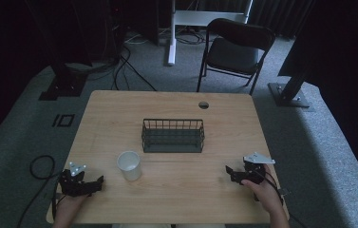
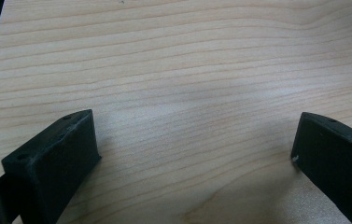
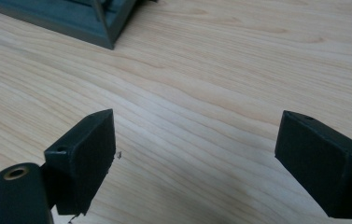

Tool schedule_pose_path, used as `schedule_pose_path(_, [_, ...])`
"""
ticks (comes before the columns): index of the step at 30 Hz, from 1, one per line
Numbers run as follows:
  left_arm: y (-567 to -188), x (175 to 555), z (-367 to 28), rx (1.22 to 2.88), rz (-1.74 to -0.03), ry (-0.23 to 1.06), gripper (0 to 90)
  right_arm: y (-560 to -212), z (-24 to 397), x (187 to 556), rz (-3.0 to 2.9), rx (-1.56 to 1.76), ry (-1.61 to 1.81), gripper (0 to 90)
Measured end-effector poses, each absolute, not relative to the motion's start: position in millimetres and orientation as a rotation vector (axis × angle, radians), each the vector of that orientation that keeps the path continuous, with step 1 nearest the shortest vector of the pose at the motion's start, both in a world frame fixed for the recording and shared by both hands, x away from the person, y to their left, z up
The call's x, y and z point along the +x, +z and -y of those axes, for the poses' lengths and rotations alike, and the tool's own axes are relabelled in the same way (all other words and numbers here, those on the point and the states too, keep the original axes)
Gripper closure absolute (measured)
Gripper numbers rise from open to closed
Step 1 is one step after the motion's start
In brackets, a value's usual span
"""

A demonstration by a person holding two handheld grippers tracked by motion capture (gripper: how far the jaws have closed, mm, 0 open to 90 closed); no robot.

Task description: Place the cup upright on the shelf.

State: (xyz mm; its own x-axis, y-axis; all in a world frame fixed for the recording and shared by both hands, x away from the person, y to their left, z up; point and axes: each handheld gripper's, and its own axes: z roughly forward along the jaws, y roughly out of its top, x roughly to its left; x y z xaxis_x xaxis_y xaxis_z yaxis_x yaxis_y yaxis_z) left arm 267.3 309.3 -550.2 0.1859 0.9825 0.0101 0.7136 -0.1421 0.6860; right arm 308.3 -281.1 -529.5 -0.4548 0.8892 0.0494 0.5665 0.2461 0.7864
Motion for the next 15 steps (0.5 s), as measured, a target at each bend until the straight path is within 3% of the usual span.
schedule_pose_path(15, [-550.2, 267.3, -309.3, 1.920, -1.585, 0.641, 0.7, -525.5, 263.3, 310.1, -2.151, 1.272, 1.101, 12.0])
